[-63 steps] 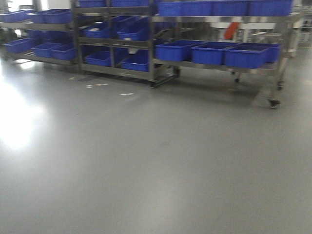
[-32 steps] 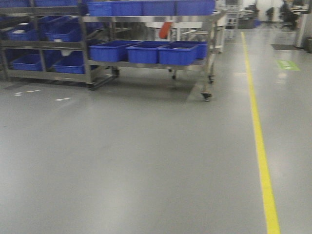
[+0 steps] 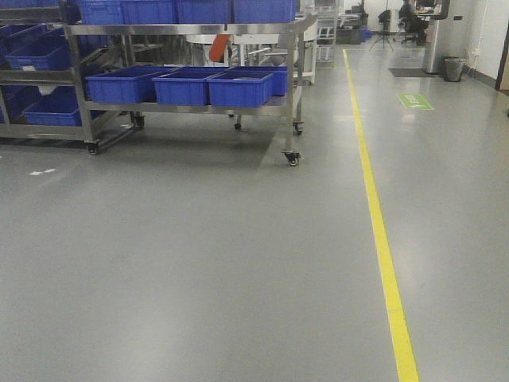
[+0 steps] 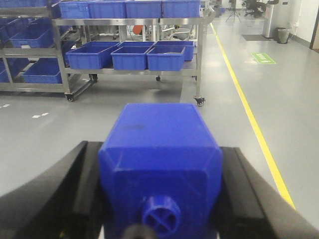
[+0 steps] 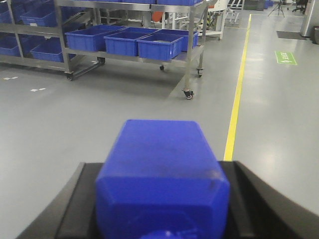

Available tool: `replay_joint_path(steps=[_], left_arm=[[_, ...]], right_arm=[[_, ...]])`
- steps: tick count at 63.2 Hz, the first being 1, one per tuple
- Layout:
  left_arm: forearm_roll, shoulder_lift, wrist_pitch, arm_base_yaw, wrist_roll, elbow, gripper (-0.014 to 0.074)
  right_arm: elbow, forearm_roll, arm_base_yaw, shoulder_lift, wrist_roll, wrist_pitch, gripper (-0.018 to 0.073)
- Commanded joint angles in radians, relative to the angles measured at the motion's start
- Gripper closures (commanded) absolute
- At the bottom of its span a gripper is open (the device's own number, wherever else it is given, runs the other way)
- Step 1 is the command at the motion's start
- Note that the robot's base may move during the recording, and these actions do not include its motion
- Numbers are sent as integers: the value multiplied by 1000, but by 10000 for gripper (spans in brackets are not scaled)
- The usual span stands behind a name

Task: Pick and sort blue part to right shelf
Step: 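Drive the base away from the table holding both parts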

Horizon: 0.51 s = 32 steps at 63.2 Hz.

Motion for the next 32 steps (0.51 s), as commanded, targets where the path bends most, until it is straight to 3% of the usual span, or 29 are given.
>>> replay_joint_path(steps=[1, 32], left_arm=[[0, 14, -93, -2, -2, -29, 283], [0, 14, -93, -2, -2, -29, 283]], right_arm=[[-32, -1, -8, 7, -7, -89, 95], [-32, -1, -8, 7, -7, -88, 95]])
